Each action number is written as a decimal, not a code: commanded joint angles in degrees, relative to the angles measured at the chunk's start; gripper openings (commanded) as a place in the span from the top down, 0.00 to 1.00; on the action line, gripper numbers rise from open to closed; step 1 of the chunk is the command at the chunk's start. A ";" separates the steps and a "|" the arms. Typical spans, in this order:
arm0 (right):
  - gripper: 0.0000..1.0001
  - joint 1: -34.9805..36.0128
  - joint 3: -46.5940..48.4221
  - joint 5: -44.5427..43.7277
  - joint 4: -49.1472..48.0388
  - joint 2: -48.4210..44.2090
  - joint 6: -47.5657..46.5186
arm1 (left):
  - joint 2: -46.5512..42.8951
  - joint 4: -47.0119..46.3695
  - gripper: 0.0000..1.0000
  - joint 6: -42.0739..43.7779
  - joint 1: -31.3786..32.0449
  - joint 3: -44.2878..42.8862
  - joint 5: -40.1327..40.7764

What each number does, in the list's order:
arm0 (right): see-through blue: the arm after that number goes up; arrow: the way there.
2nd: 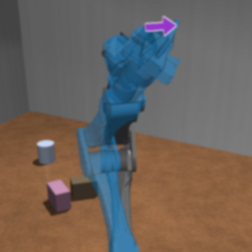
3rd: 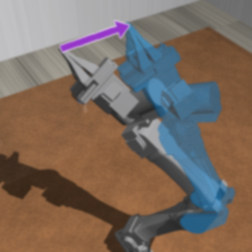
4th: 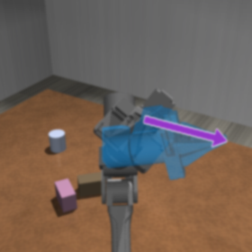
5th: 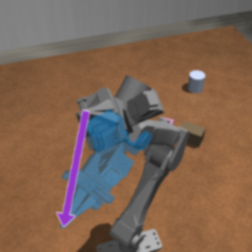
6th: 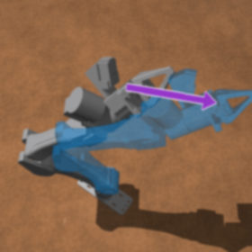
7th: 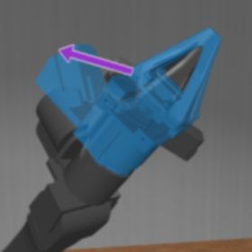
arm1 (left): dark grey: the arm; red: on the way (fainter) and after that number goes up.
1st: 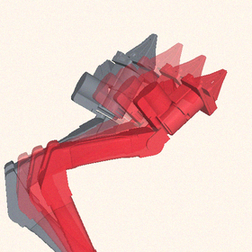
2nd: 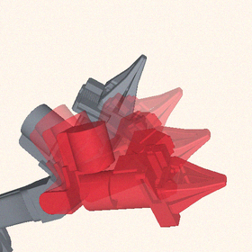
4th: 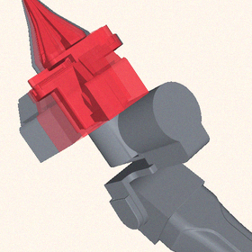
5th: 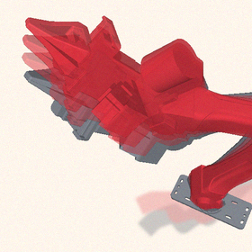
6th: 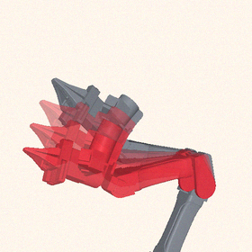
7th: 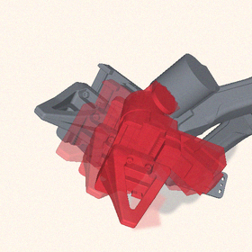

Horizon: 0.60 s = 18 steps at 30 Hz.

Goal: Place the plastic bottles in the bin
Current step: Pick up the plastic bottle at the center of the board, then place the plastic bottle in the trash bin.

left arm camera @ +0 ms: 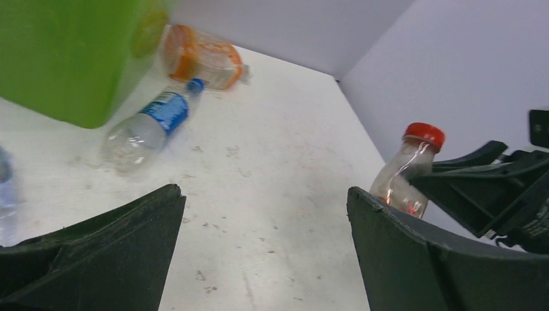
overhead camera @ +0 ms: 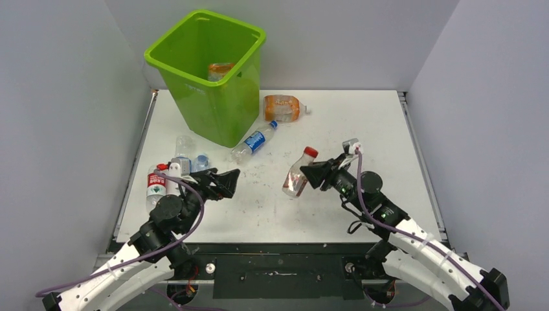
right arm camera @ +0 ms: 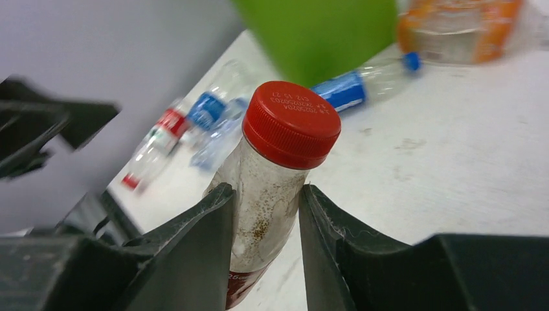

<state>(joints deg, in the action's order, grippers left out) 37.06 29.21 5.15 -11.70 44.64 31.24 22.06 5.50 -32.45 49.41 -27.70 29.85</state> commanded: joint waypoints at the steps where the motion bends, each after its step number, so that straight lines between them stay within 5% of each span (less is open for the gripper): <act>1: 0.95 5.89 -2.47 12.67 -2.22 -6.48 -6.13 | 4.23 -17.24 0.04 -3.26 0.16 0.99 -16.97; 10: 0.95 8.63 -3.87 20.90 -7.56 -7.43 -4.96 | 17.44 -35.32 0.04 -6.71 0.25 -0.72 -34.03; 18: 0.95 10.79 -0.78 24.06 -6.58 -3.99 -7.98 | 27.17 -32.07 0.04 -6.76 0.26 -7.69 -41.66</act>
<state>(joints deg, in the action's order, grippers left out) 46.76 25.28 25.89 -14.94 39.40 26.09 47.42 -23.57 -38.81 49.43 -30.24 -5.93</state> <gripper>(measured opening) 0.370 0.962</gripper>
